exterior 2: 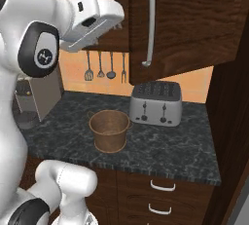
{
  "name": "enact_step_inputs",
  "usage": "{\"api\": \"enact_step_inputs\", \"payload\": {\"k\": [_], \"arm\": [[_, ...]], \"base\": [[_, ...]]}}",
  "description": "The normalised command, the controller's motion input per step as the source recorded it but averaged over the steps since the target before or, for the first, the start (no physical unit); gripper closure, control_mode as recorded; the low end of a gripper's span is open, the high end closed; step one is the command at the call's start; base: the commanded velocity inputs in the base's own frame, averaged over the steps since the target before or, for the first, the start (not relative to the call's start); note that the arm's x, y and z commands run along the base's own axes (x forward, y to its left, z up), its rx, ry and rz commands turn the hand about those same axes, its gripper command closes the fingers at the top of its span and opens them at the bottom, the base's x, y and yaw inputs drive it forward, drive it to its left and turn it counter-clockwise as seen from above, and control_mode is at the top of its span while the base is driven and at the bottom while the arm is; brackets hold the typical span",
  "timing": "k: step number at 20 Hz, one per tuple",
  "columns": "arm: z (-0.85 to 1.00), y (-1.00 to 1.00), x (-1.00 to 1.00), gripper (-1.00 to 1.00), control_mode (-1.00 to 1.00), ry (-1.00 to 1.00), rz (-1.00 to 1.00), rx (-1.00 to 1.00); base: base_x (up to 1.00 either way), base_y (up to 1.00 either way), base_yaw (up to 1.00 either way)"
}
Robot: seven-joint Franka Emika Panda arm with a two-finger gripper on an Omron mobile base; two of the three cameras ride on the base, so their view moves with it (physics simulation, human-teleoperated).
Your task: Open the cabinet, pick up the bread from the cabinet and place it in the basket. Then move the basket to the dining counter.
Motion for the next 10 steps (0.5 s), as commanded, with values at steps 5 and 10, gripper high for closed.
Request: {"api": "enact_step_inputs", "payload": {"k": [5,10], "arm": [[-0.01,0.56,0.41,-1.00,-1.00,0.51,-0.04,-0.56],[-0.50,-0.42,0.34,-1.00,-1.00,0.72,-0.32,-0.46]], "base": [[0.00,0.00,0.00],[0.00,0.00,0.00]]}}
